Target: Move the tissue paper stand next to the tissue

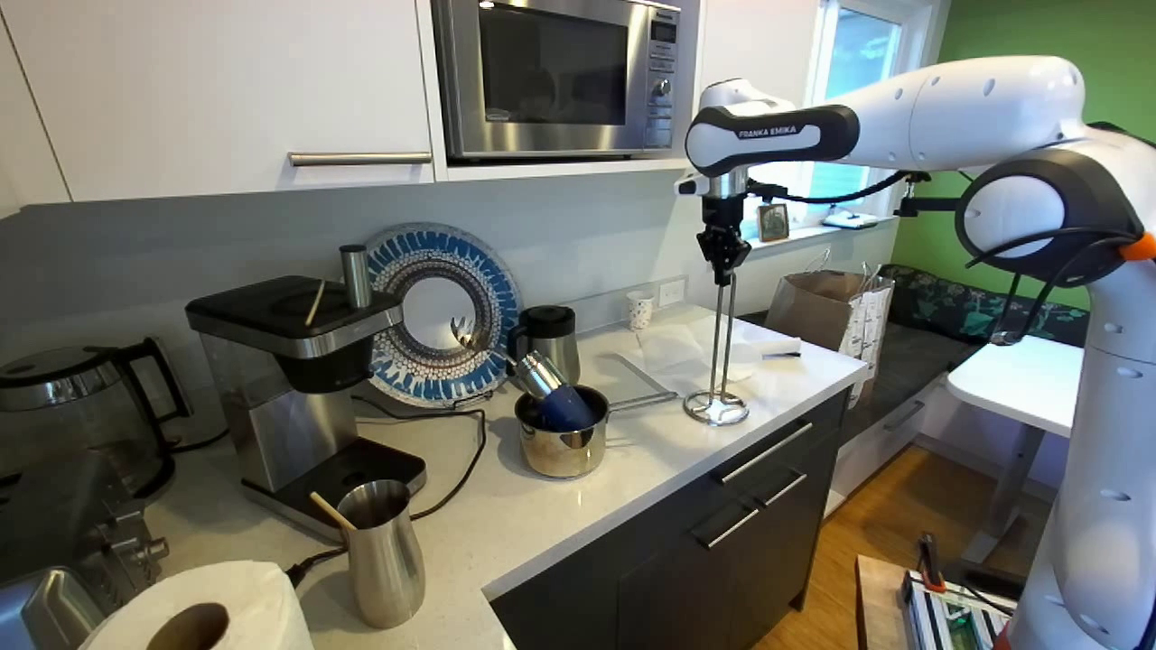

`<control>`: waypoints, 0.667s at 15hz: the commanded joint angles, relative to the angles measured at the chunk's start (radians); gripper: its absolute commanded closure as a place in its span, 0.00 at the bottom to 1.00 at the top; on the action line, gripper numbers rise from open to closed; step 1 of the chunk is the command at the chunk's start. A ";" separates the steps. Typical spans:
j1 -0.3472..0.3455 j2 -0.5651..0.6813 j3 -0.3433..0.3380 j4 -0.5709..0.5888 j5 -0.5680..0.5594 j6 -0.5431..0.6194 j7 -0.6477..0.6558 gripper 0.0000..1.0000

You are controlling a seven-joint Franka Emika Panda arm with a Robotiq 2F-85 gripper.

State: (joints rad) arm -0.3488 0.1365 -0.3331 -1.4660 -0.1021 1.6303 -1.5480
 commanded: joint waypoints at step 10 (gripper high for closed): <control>0.083 -0.332 0.077 -0.038 -0.033 -0.149 -0.008 0.97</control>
State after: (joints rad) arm -0.3120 -0.0977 -0.2879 -1.4663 -0.0610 1.5217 -1.5902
